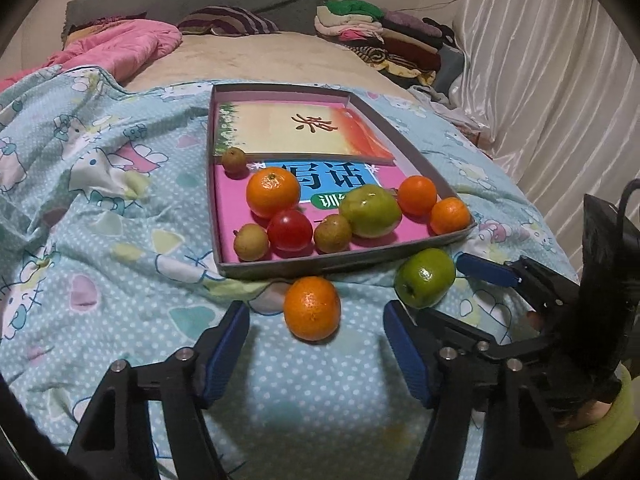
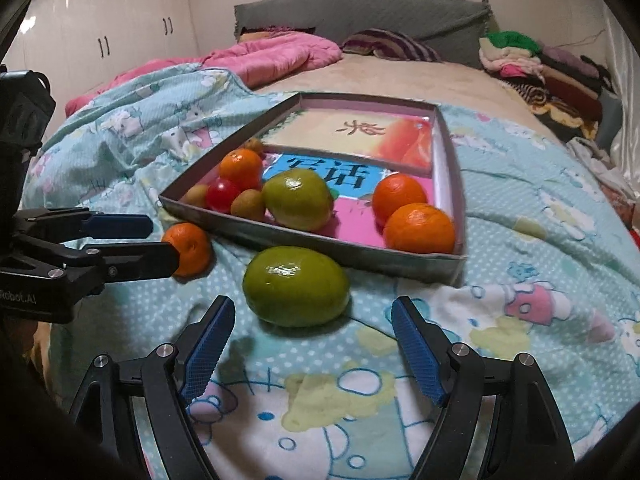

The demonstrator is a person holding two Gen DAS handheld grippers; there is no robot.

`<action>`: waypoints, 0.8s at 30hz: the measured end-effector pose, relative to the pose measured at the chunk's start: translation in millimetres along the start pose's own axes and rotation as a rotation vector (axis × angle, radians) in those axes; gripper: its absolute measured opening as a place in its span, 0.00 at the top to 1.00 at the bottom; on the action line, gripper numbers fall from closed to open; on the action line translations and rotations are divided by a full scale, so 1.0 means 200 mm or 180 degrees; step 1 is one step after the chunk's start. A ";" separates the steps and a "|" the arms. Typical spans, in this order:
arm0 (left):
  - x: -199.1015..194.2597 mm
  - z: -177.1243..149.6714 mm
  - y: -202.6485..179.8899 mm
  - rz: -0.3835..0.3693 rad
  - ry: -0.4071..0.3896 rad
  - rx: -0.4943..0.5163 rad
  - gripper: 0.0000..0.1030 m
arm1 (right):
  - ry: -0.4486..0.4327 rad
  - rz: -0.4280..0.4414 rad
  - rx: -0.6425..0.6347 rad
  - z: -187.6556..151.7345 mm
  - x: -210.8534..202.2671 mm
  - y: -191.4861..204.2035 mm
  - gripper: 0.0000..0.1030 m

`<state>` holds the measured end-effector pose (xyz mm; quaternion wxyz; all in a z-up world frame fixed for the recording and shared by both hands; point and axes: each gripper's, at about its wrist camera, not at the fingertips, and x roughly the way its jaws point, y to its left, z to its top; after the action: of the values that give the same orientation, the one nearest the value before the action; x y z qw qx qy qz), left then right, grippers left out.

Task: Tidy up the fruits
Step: 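Move the left gripper to the mandarin on the sheet while the right approaches the green pomelo, then close the left gripper on the mandarin while the right grasps the green pomelo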

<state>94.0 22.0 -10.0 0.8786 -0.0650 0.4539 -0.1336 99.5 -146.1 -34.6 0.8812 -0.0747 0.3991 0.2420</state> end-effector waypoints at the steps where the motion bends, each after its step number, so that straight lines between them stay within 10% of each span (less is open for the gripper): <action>1: 0.00 0.00 0.00 -0.0014 0.0005 -0.0003 0.36 | -0.0006 0.0019 -0.0019 0.01 0.01 0.01 0.21; 7: 0.04 0.00 0.03 -0.0068 0.0062 -0.0033 0.43 | 0.0034 0.0109 -0.0066 0.04 0.07 0.02 0.44; 24: 0.13 0.01 0.04 -0.0168 0.0210 0.0009 0.69 | -0.0272 0.0309 0.0175 0.03 -0.11 -0.08 0.45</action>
<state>110.9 21.9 -31.2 0.8594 -0.0713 0.4805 -0.1595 98.3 -166.9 -14.8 0.8864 -0.0207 0.3708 0.2763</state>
